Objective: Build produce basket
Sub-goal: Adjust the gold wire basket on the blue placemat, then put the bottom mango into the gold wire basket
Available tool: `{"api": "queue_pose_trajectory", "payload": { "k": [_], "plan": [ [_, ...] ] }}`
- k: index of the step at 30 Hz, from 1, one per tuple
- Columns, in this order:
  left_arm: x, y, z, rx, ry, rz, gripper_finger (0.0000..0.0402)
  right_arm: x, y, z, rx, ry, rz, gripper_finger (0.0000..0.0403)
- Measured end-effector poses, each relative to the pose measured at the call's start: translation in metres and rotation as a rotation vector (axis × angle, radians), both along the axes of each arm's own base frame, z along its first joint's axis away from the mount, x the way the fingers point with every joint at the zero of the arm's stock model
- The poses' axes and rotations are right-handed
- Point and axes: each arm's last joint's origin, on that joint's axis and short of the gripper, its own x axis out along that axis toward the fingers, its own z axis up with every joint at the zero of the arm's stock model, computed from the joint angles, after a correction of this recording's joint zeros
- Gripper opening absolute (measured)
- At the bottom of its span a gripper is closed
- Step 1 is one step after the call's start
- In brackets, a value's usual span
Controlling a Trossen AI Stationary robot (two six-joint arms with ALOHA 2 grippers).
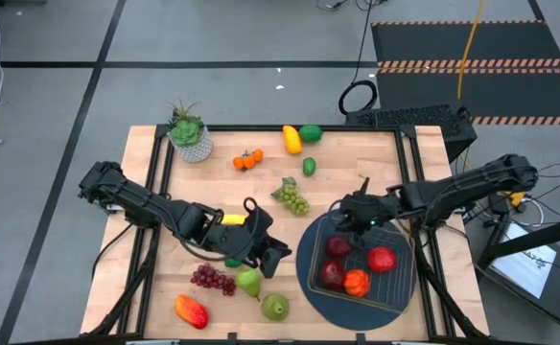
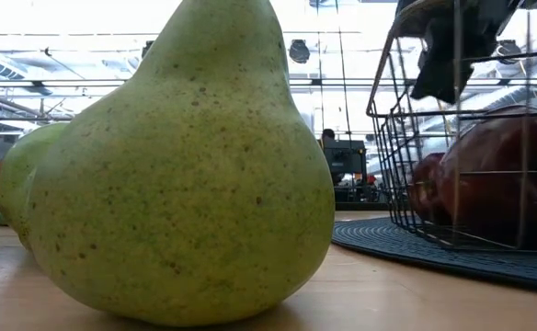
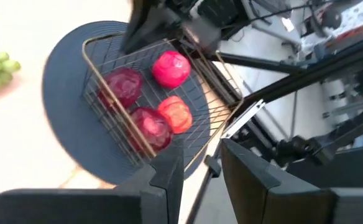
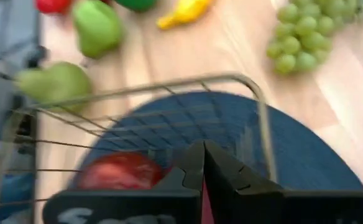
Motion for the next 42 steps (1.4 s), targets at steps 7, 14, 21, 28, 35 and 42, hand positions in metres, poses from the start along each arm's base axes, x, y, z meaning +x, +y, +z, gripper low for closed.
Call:
{"api": "queue_pose_trajectory", "payload": {
  "k": [7,14,21,28,35,42],
  "plan": [
    [-0.006,0.001,-0.008,0.063,0.103,-0.065,0.0106,-0.017,0.007,0.028,0.129,-0.159,0.063,0.0004],
    [-0.012,-0.014,-0.009,0.193,0.098,-0.303,0.0145,-0.029,0.017,0.05,0.333,-0.283,-0.034,0.0003],
    [-0.025,-0.051,-0.012,0.327,0.047,-0.509,0.0217,-0.024,0.03,0.06,0.444,-0.399,-0.156,0.0001],
    [-0.023,-0.089,-0.053,0.429,0.146,-0.647,0.0203,-0.017,0.046,0.066,0.527,-0.499,-0.175,0.0],
    [-0.009,-0.097,-0.076,0.449,0.161,-0.645,0.0163,-0.012,0.058,0.064,0.553,-0.526,-0.212,0.0],
    [-0.005,-0.097,-0.082,0.413,0.184,-0.622,0.0157,-0.014,0.068,0.07,0.61,-0.57,-0.175,0.0]
  ]
}}
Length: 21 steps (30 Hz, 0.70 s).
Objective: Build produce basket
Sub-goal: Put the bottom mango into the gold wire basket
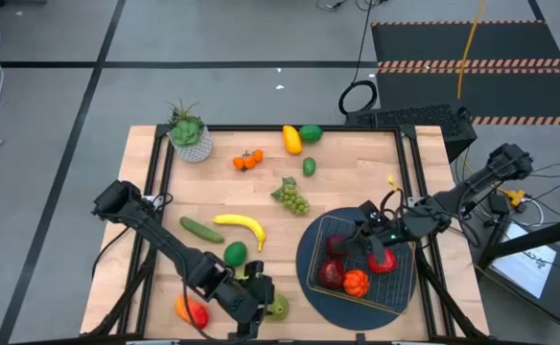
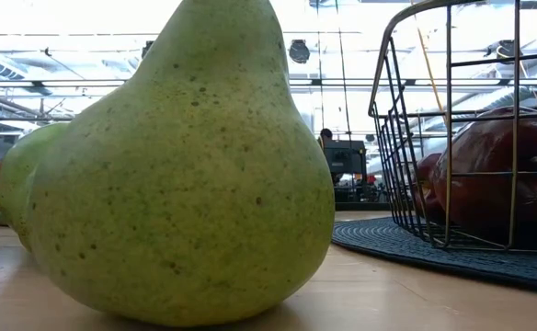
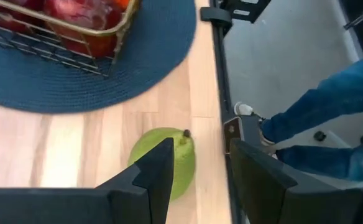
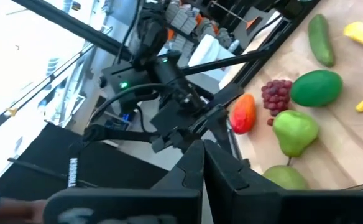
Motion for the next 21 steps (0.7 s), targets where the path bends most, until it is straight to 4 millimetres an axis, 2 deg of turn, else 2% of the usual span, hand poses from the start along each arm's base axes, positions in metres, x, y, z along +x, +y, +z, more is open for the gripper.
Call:
{"api": "queue_pose_trajectory", "payload": {
  "k": [4,9,13,16,21],
  "plan": [
    [-0.007,-0.004,-0.001,-0.045,0.059,0.021,0.0157,-0.003,0.005,0.0,-0.007,0.0,0.008,0.0],
    [-0.031,-0.013,-0.006,-0.092,0.253,0.056,0.0157,-0.006,0.009,-0.002,-0.014,0.011,0.032,0.0],
    [-0.054,-0.028,-0.004,-0.099,0.355,-0.073,0.0157,-0.009,0.015,-0.002,-0.014,0.011,0.06,0.0],
    [-0.075,-0.042,-0.006,-0.037,0.395,-0.211,0.0163,-0.01,0.016,-0.002,-0.015,0.011,0.068,0.0],
    [-0.114,-0.055,-0.013,0.118,0.499,-0.329,0.0217,-0.01,0.016,-0.002,-0.02,0.012,0.068,0.0]
  ]
}}
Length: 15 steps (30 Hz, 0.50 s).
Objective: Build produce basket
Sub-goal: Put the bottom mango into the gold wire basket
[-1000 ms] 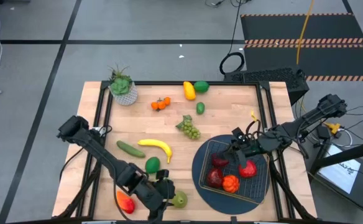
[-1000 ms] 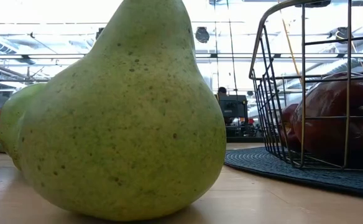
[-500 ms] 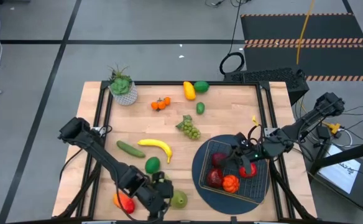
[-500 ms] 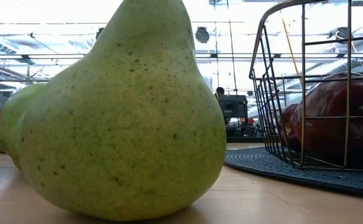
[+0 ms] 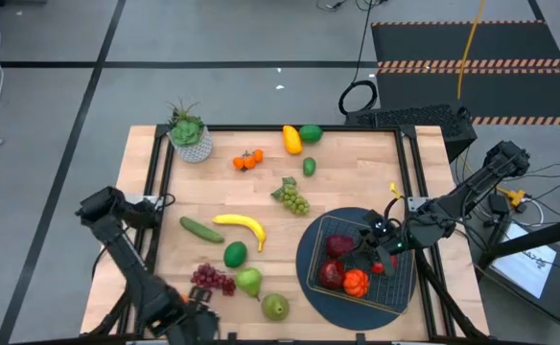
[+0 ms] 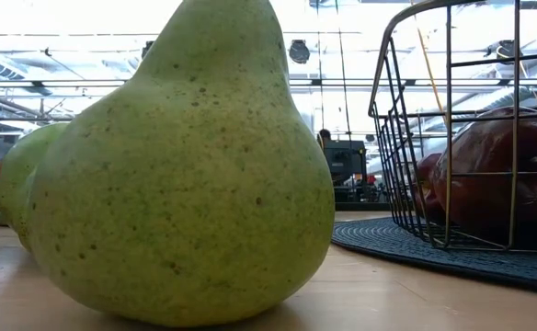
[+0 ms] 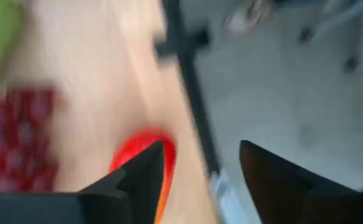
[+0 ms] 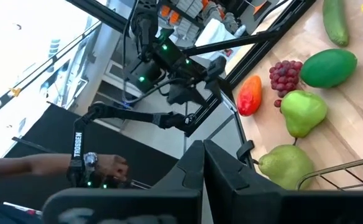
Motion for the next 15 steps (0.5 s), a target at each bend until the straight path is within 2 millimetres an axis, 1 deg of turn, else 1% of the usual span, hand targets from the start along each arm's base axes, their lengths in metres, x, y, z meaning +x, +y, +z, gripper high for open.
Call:
{"api": "queue_pose_trajectory", "payload": {
  "k": [4,6,9,12,15],
  "plan": [
    [-0.019,-0.003,-0.002,0.08,0.041,-0.063,0.0277,0.0,0.0,0.0,-0.017,-0.002,0.003,0.0],
    [-0.025,-0.005,-0.005,0.107,0.033,-0.087,0.0305,0.0,0.0,-0.001,-0.026,-0.003,0.004,0.0],
    [-0.032,-0.005,-0.017,0.131,0.043,-0.105,0.0337,0.0,0.0,-0.001,-0.036,-0.002,0.003,0.0],
    [-0.034,0.0,-0.03,0.178,0.053,-0.104,0.0347,0.0,-0.001,-0.002,-0.036,0.005,-0.001,0.0],
    [-0.034,0.008,-0.042,0.227,0.065,-0.094,0.0341,0.0,-0.001,-0.002,-0.034,0.005,-0.006,0.0]
  ]
}}
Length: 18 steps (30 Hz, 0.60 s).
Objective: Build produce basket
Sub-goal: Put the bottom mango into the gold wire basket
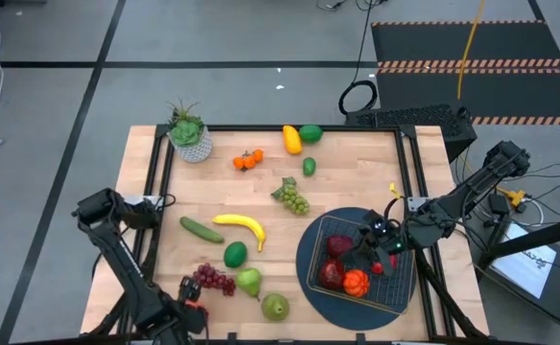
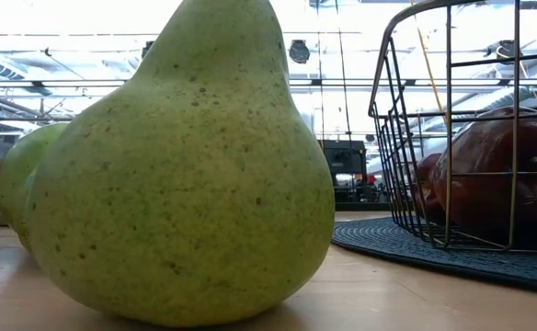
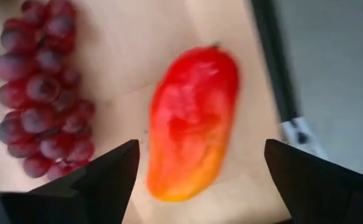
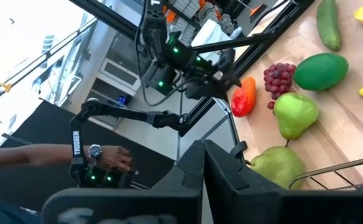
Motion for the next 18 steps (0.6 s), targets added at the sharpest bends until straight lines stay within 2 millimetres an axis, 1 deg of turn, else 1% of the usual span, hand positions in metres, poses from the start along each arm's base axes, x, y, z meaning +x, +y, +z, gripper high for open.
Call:
{"api": "queue_pose_trajectory", "payload": {
  "k": [2,7,11,15,18],
  "plan": [
    [0.001,0.003,-0.007,-0.003,0.005,0.004,0.0335,0.0,0.0,0.0,0.001,-0.001,-0.018,0.0],
    [0.003,0.001,-0.024,-0.093,0.006,-0.002,0.0333,0.0,-0.001,0.0,0.016,-0.001,-0.044,0.0],
    [0.0,0.006,-0.035,-0.069,0.0,0.034,0.0332,0.0,-0.001,0.0,0.021,0.0,-0.049,0.0],
    [0.0,0.011,-0.047,-0.06,-0.001,0.045,0.0308,0.001,-0.002,0.0,0.019,-0.001,-0.056,0.0],
    [-0.001,0.013,-0.049,-0.071,-0.008,0.049,0.0281,0.002,-0.004,0.0,0.018,-0.001,-0.065,0.0]
  ]
}}
